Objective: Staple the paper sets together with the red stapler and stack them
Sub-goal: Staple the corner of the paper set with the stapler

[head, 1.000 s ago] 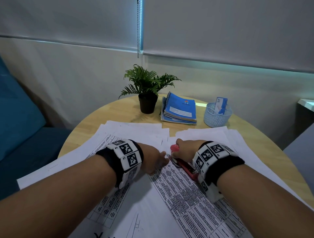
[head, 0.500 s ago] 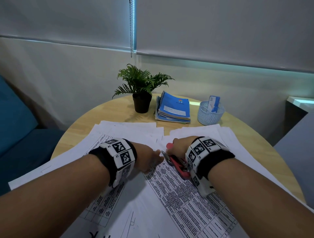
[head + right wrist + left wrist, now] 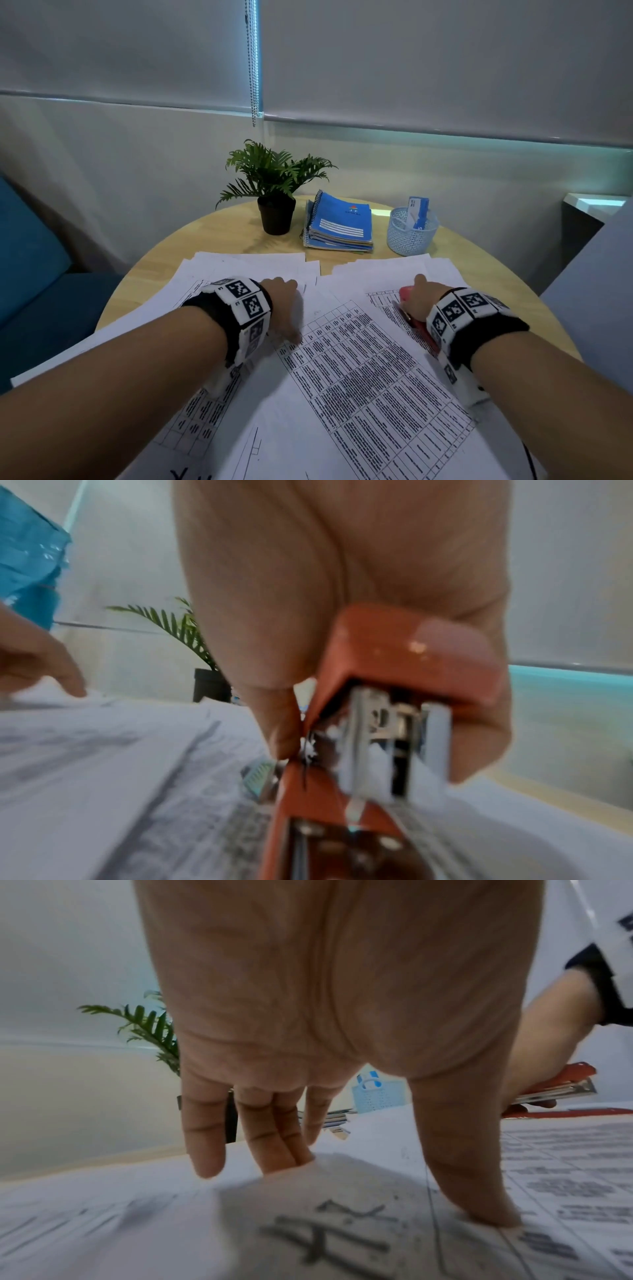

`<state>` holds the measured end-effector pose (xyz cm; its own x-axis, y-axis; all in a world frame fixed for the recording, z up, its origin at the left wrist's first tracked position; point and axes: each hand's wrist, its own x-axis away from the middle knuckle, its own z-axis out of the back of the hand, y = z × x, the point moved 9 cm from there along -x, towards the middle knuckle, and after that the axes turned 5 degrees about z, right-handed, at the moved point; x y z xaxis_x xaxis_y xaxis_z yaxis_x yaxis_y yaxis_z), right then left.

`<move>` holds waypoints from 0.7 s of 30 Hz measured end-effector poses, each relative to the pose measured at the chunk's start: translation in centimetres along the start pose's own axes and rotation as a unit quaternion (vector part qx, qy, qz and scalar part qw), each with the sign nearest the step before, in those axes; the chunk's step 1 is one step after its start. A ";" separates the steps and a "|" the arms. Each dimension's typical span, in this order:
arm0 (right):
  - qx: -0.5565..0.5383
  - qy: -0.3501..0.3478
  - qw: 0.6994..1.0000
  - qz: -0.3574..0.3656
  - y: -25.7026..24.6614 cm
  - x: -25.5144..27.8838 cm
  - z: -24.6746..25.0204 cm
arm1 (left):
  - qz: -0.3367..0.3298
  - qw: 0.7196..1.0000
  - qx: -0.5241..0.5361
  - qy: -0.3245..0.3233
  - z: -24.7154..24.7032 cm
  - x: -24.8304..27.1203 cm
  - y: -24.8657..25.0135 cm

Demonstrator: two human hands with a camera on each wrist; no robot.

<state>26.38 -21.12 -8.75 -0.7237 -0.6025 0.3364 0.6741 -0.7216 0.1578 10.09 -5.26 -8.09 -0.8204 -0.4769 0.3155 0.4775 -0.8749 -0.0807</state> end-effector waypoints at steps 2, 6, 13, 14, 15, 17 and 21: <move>-0.054 0.029 0.997 -0.047 1.6 0.4 0.8 | 0.022 1.000 0.003 -0.018 0.1 -0.1 -0.3; -0.172 0.145 0.974 0.005 -0.2 1.4 4.2 | 0.040 0.998 0.030 -0.035 0.4 -0.1 -0.4; -0.448 0.138 0.876 0.112 -7.3 2.6 4.8 | -0.010 0.974 0.200 0.109 4.6 1.2 -0.8; -0.463 0.141 0.869 0.101 -7.5 2.7 5.0 | -0.018 0.965 0.225 0.132 5.2 1.7 -0.9; -0.472 0.139 0.866 0.092 -7.5 2.7 5.1 | -0.024 0.957 0.249 0.144 5.5 2.1 -1.0; -0.476 0.128 0.866 0.084 -7.8 2.9 5.2 | -0.041 0.945 0.285 0.154 5.6 2.8 -1.1; -0.541 0.120 0.831 0.047 -7.5 3.3 4.5 | -0.064 0.934 0.309 0.167 5.4 3.8 -1.0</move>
<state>19.63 -16.20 -4.62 -0.7714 -0.6307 0.0843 0.2958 -0.4728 -0.8301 8.15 -5.76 -1.73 -0.8861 -0.4621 -0.0360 0.3745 -0.7596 0.5318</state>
